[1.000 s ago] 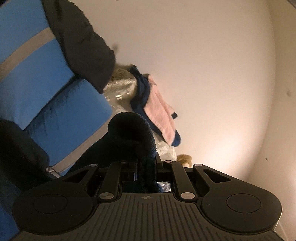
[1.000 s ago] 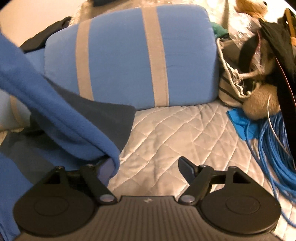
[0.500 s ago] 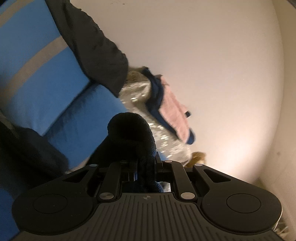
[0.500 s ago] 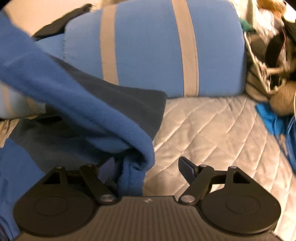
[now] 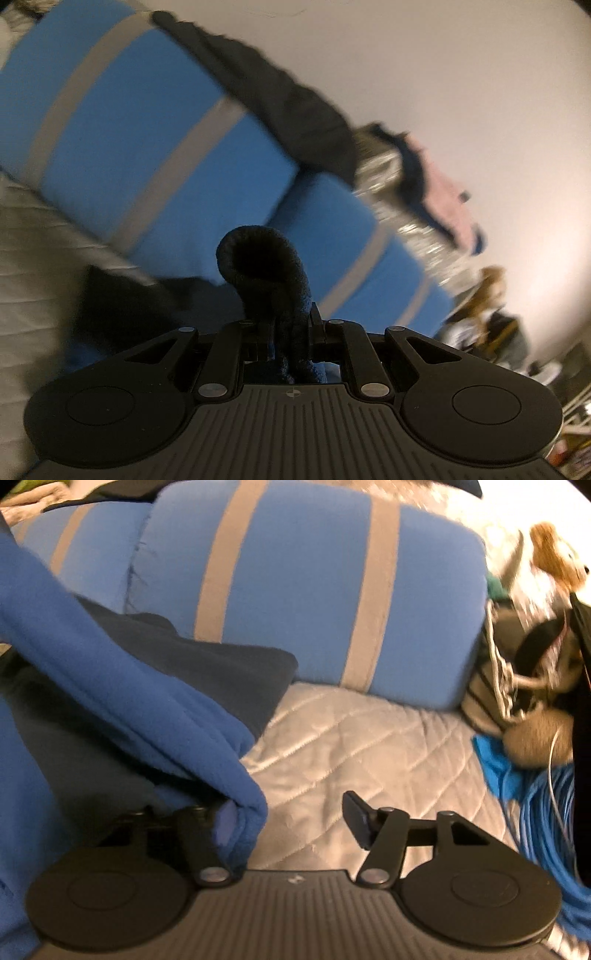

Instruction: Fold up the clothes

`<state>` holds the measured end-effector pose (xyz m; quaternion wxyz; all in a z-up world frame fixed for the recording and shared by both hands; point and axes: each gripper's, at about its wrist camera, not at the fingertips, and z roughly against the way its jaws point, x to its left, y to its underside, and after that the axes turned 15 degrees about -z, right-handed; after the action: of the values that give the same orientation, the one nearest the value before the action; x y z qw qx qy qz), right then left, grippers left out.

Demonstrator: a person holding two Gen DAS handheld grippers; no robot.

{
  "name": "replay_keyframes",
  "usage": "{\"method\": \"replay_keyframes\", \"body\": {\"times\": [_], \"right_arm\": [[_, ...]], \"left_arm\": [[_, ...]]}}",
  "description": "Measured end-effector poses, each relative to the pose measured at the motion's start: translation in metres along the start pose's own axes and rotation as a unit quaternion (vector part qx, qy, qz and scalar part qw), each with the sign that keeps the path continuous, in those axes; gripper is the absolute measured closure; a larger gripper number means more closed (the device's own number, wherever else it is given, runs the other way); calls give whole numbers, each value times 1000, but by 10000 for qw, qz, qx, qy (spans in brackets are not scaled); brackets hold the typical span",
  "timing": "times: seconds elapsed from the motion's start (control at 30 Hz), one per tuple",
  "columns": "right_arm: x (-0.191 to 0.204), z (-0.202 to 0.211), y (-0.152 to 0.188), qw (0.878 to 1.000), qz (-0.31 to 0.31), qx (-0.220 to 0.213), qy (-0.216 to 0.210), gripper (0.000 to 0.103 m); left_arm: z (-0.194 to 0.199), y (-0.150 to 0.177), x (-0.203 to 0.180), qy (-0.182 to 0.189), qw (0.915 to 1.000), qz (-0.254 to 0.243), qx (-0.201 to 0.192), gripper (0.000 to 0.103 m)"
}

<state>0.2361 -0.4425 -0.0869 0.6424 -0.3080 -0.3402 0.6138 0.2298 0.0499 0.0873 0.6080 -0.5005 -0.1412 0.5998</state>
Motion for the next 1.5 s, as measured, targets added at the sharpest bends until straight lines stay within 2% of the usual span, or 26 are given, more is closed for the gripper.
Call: {"method": "replay_keyframes", "body": {"times": [0.1,0.2,0.3,0.4,0.57,0.7,0.87,1.0,1.07,1.13,1.2,1.27,1.37,1.5], "right_arm": [[7,4,-2,9993,257,-268,107,37],[16,8,-1,9973,590,-433,115,46],[21,7,0,9963,769,-383,45,56],[22,5,-1,9964,797,-292,18,56],[19,-1,-3,9972,736,-149,-20,56],[-1,-15,-6,9994,-1,255,-247,56],[-29,-34,-3,9894,-1134,735,-531,54],[-31,-38,-1,9865,-1310,853,-483,45],[-30,-37,-2,9881,-1231,857,-350,35],[-29,-34,-4,9911,-1067,772,-206,17],[-26,-27,-2,9953,-729,625,-95,11],[-22,-19,0,9976,-427,530,-133,11],[-19,-1,-1,9979,-162,425,-461,10],[-6,18,-10,9977,52,-28,-678,7]], "left_arm": [[3,16,23,-143,9997,-90,202,88],[5,34,42,-217,9989,-114,409,88],[3,55,60,-244,9974,-192,652,88],[0,78,77,-247,9948,-358,917,88],[-7,115,93,-260,9866,-919,1325,88],[-15,139,103,-174,9808,-1108,1598,87],[-21,163,109,-181,9745,-1131,1932,85],[-22,170,106,-462,9697,-1193,2081,83],[-23,172,104,-581,9675,-1227,2131,82],[-24,173,103,-638,9662,-1283,2141,81],[-24,174,104,-646,9665,-1278,2129,81],[-23,174,106,-653,9671,-1250,2117,80],[-25,175,102,-741,9661,-1291,2108,80],[-29,177,94,-883,9608,-1571,2109,80]]}}
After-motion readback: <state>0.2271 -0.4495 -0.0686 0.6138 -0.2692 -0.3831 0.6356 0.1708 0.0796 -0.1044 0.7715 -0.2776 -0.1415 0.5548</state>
